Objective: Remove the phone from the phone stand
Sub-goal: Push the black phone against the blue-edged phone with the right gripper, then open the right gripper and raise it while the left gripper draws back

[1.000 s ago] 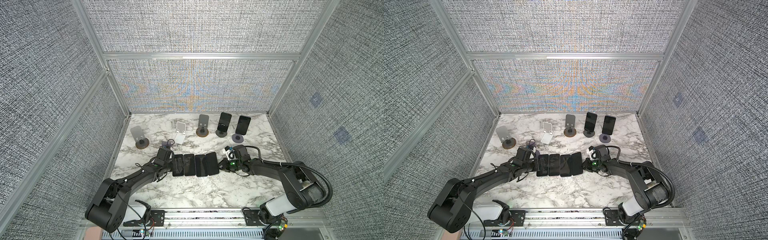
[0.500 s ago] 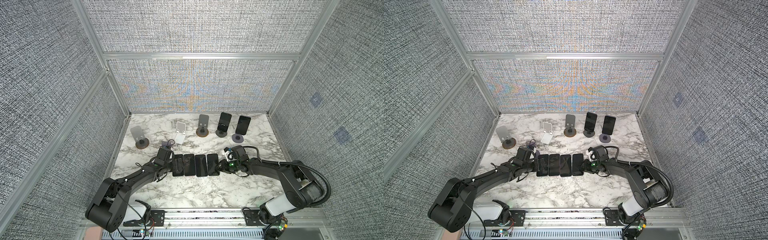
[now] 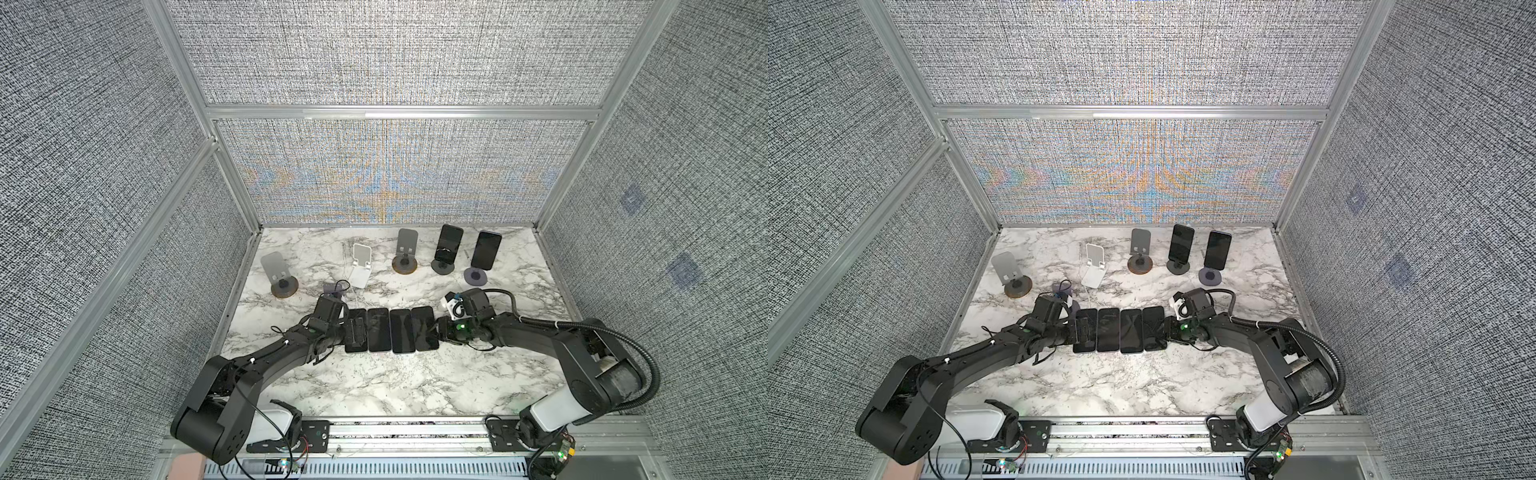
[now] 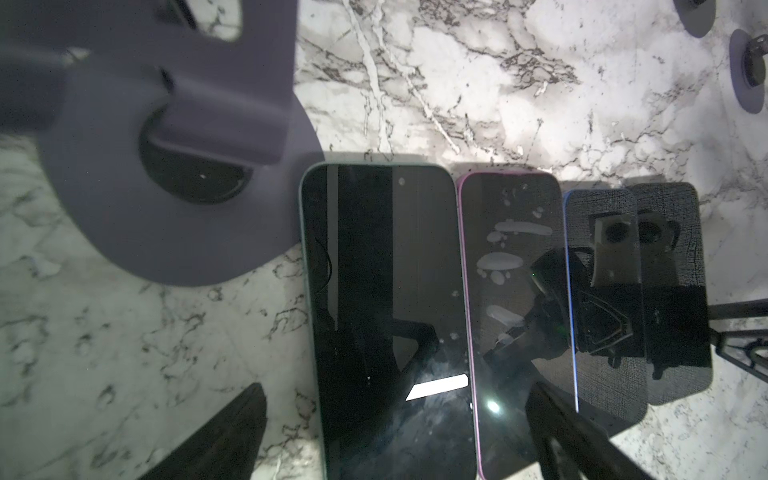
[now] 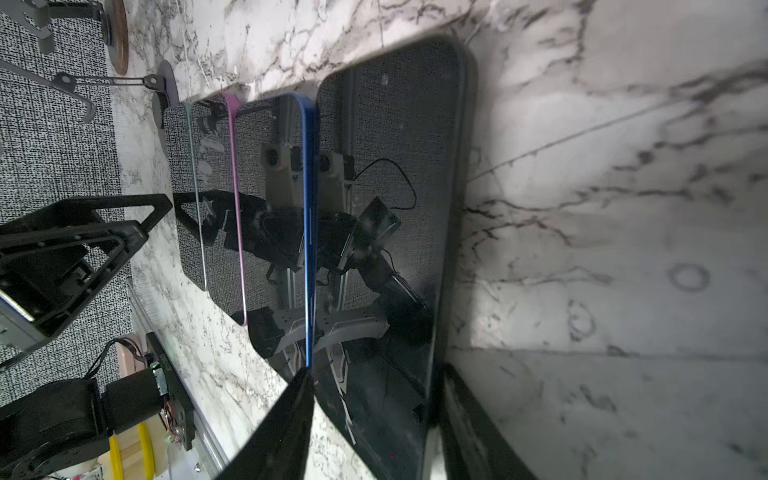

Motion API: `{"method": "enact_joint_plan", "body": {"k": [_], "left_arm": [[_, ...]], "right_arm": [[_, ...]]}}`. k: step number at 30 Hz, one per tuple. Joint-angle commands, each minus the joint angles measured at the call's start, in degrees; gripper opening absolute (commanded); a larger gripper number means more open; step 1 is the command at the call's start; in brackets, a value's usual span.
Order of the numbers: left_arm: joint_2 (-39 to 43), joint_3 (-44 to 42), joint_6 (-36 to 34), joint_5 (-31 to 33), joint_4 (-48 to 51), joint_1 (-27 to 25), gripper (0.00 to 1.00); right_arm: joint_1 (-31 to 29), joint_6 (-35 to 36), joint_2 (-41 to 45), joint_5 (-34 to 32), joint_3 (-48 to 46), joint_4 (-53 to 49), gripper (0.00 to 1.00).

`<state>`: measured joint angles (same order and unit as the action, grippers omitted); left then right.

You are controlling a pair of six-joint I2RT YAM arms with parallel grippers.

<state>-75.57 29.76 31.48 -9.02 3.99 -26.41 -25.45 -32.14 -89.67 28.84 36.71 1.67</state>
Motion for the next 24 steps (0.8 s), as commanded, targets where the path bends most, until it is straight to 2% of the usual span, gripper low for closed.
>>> {"method": "enact_joint_plan", "body": {"k": [1,13,17,24], "left_arm": [[0.3,0.1,-0.9,-0.2,0.0,0.1,0.99],[1.2,0.6,-1.1,-0.2,1.1,0.1,0.98],[2.0,0.6,-1.2,-0.1,1.6,0.1,0.98],[5.2,2.9,-2.2,0.2,6.6,0.1,0.99]], "right_arm": [[-0.2,0.8,-0.4,-3.8,-0.1,-3.9,0.55],[-0.3,1.2,0.8,-4.7,0.5,-5.7,0.80],[-0.5,1.2,1.2,-4.9,0.7,-6.4,0.85],[-0.5,1.4,4.8,-7.9,2.0,-11.0,0.98]]}}
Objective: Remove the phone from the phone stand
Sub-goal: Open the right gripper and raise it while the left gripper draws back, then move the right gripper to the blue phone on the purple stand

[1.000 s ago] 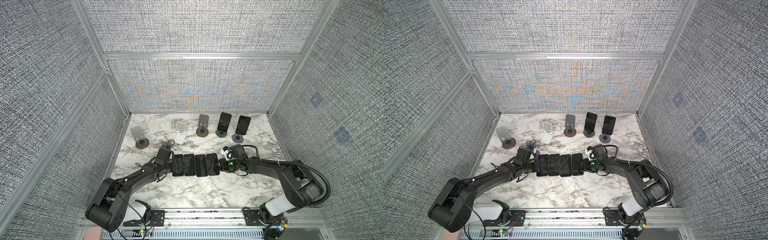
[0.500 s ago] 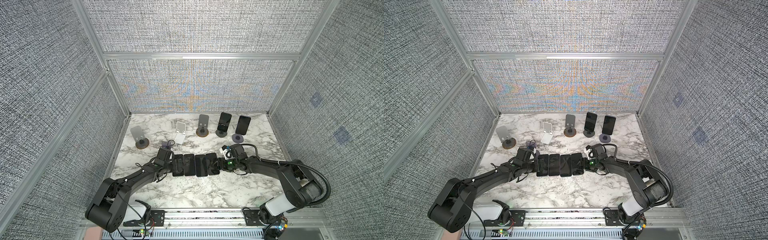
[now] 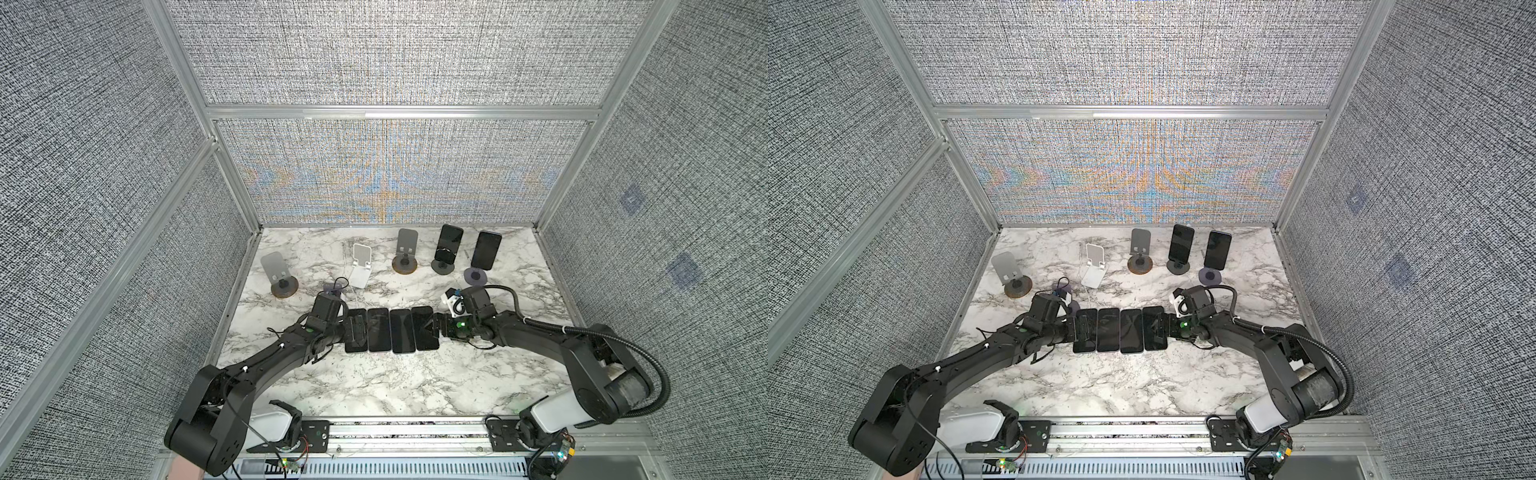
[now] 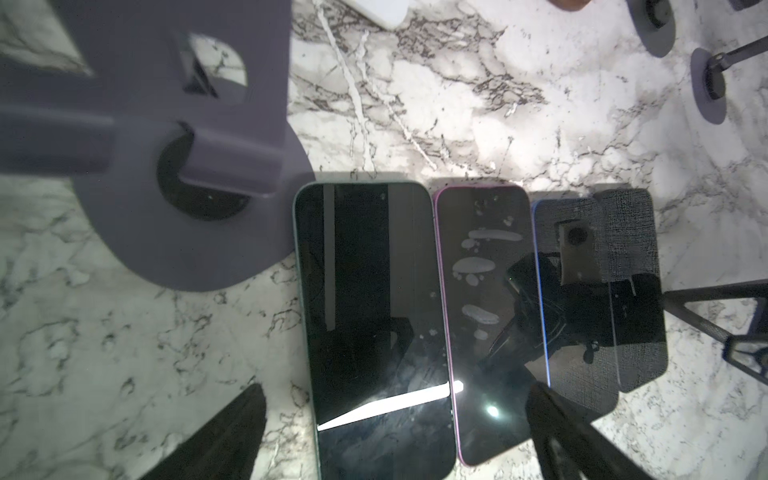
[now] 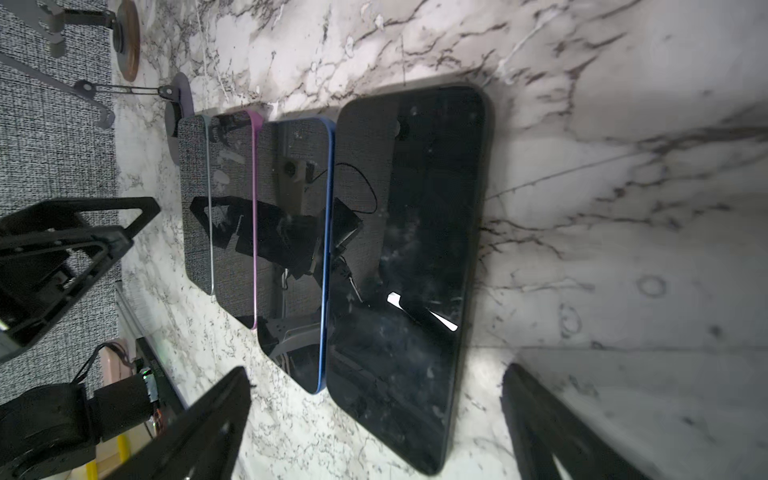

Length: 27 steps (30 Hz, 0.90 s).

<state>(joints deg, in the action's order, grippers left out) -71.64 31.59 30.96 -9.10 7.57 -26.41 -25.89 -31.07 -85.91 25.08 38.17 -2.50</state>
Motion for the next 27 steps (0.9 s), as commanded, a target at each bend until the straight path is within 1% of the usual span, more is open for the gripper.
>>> {"method": "enact_joint_plan", "body": {"k": [1,4,7,9,11,13,16,19,21,23,25,27], "left_arm": [[1.9,1.7,-1.9,0.7,4.4,0.1,0.99],[4.6,3.5,-2.3,1.9,8.3,0.1,0.99],[6.9,6.0,-3.4,2.9,11.9,0.1,0.99],[8.5,8.3,-5.6,4.4,14.3,0.1,0.99],[9.8,10.7,-8.6,6.2,16.0,0.1,0.99],[10.6,13.8,-9.1,8.5,18.0,0.1,0.99],[9.5,20.8,-10.4,8.1,22.8,0.1,0.99],[6.3,28.6,-14.4,7.4,27.8,0.1,0.99],[3.1,33.8,-16.8,7.7,30.7,0.1,0.99],[0.4,36.3,-17.6,8.2,30.8,0.2,0.99],[-1.3,35.8,-17.8,7.6,27.7,0.2,0.99],[-2.2,33.8,-17.2,4.7,23.8,1.0,0.99]], "right_arm": [[-0.2,0.4,1.7,-4.7,1.0,-7.7,0.99],[-0.2,0.8,4.5,-7.3,2.2,-11.1,0.99],[-0.3,1.2,8.0,-12.8,4.8,-16.9,0.99],[-0.2,-0.1,10.2,-19.4,7.9,-23.0,0.99],[-0.2,1.0,12.5,-23.9,9.9,-25.7,0.99],[-0.2,1.9,14.9,-30.0,11.9,-27.2,0.99],[0.6,4.0,17.3,-39.0,15.3,-28.7,0.99],[2.9,6.6,17.5,-45.7,20.7,-30.6,0.99],[5.3,9.3,16.8,-46.7,23.0,-29.5,0.99],[7.5,12.5,15.2,-45.9,25.0,-27.8,0.99],[9.7,15.2,12.6,-43.7,27.7,-27.3,0.99],[12.1,17.5,9.9,-41.7,30.2,-26.4,0.99]]}}
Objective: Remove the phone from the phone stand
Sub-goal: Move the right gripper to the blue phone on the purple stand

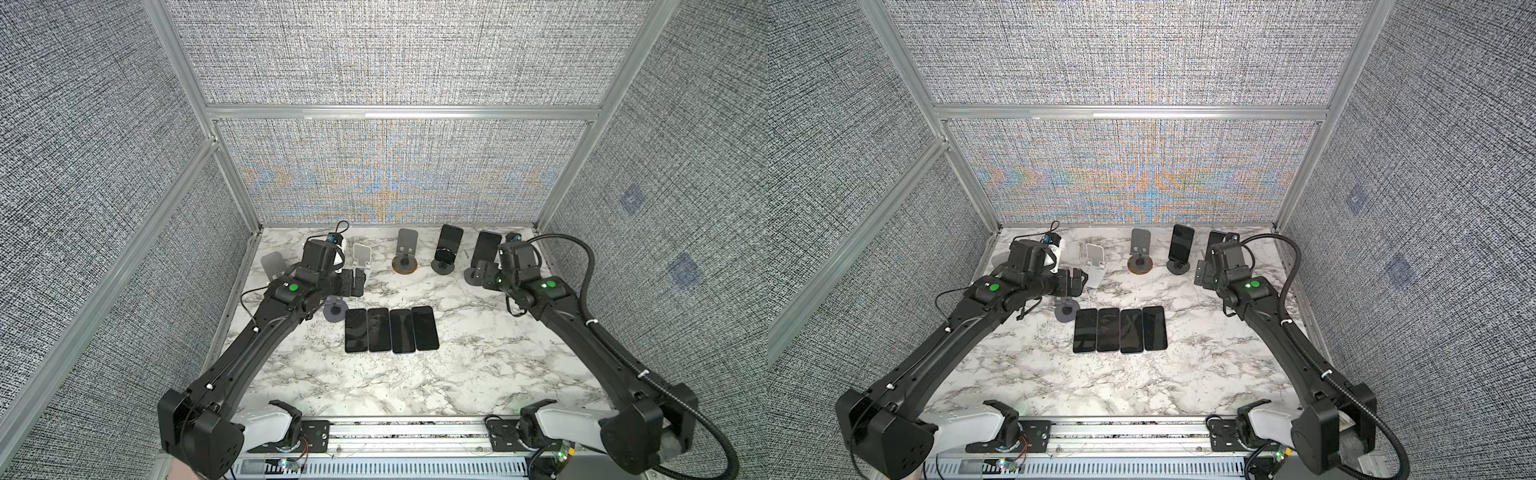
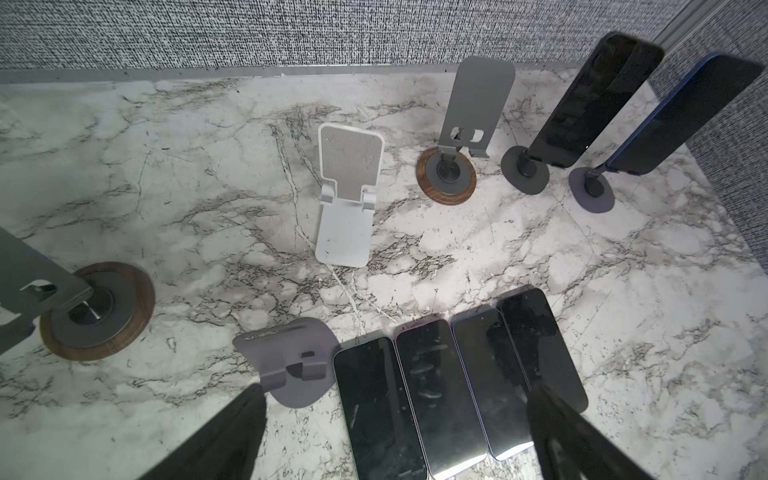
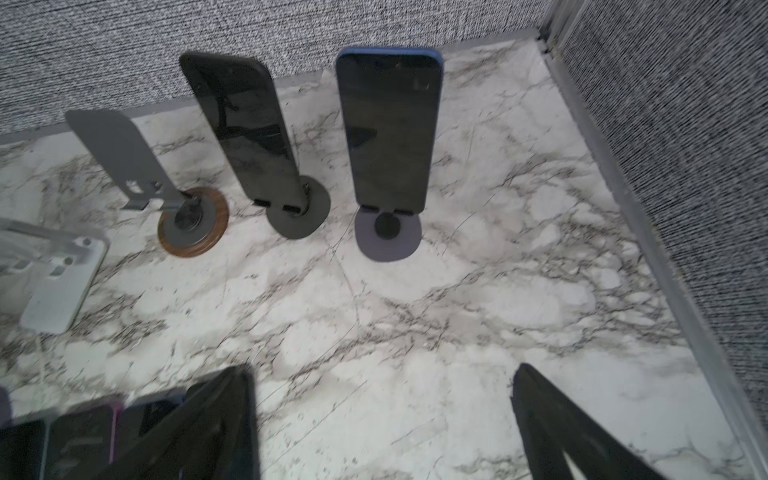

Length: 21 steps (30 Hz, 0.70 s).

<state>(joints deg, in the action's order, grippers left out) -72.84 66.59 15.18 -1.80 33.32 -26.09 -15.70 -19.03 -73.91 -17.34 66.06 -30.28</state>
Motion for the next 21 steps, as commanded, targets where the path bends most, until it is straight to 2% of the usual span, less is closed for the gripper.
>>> {"method": "enact_joint_plan", "body": {"k": [1,6,11,16,21], "left_arm": [[-1.3,-2.0,-1.8,-4.0,-2.8,1.1,0.99],[-2.0,-2.6,-5.5,-1.7,-0.8,2.0,0.99],[-0.8,-3.1,-6.7,0.0,-0.7,2.2,0.99],[-0.3,-3.1,-7.0,0.1,-0.1,2.6,0.99],[0.3,-3.3,-7.1,-0.1,-0.1,2.7,0.99]], "right_arm": [[3.0,5.9,-3.3,2.1,3.3,1.6,0.99],[6.8,6.1,-7.6,8.0,4.6,7.0,0.99],[6.7,3.1,-12.6,4.0,8.2,7.3,0.99],[4.1,-1.6,-16.2,-4.3,10.7,8.6,0.99],[3.0,-5.7,-20.5,-8.9,15.0,6.2,0.99]]}}
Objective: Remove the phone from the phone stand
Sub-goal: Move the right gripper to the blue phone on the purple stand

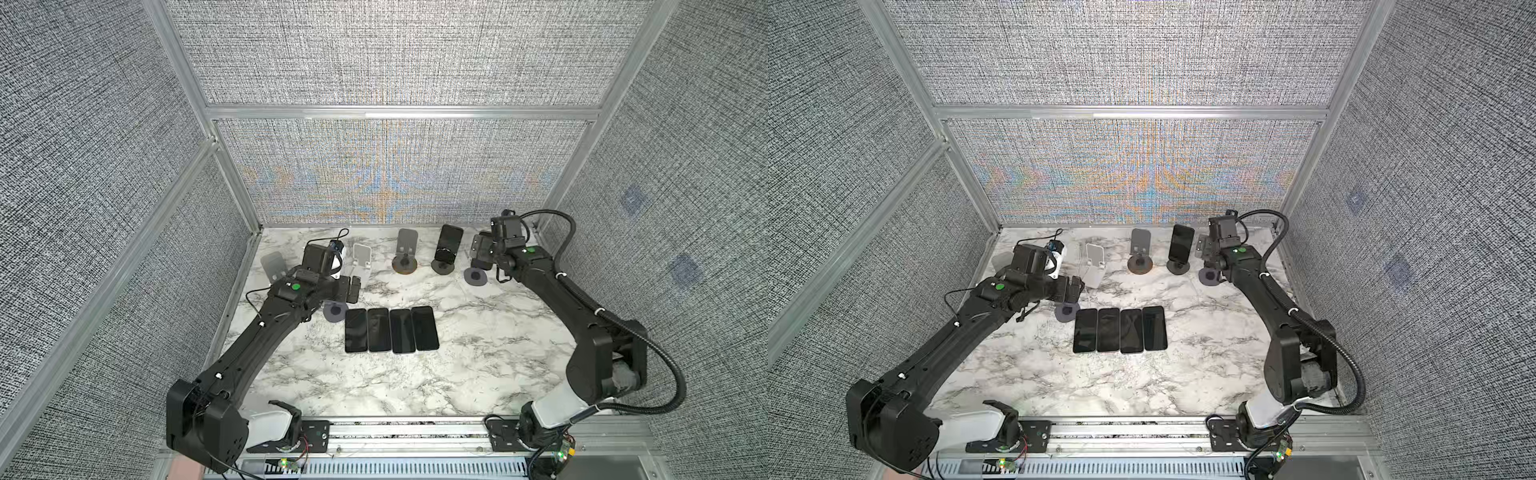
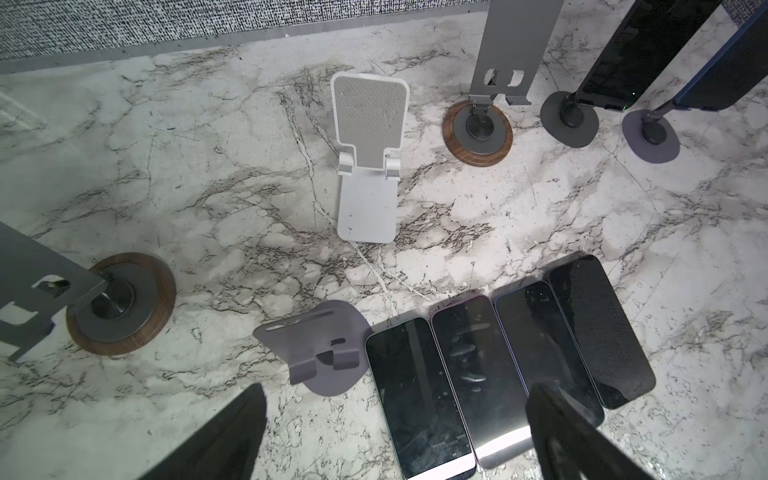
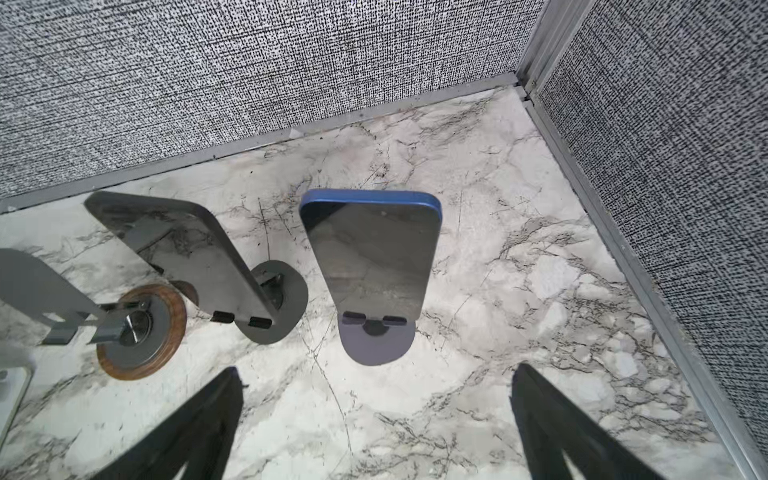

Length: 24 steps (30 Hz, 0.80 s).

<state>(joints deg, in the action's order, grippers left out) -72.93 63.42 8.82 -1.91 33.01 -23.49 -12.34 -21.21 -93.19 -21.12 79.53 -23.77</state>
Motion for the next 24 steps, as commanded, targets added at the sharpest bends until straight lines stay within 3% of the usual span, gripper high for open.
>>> {"method": "enact_joint_plan", "body": {"k": [1,6,24], "left_arm": [[0.5,-0.3,-0.7,-0.2,0.2,0.1,0.99],[0.7,-0.7,-0.6,-1.7,0.2,0.2,0.99],[1.3,-0.9,-0.9,-3.4,-0.1,1.0,0.99]], "right_arm": [[-0.6,-4.3,-2.0,-6.1,2.3,-0.7,0.99],[-0.8,-6.4,-6.4,-9.4,6.5,-3.2,0.99],[-0.9,-6.8,-13.4,-10.0,11.5,-1.0,0.99]]}}
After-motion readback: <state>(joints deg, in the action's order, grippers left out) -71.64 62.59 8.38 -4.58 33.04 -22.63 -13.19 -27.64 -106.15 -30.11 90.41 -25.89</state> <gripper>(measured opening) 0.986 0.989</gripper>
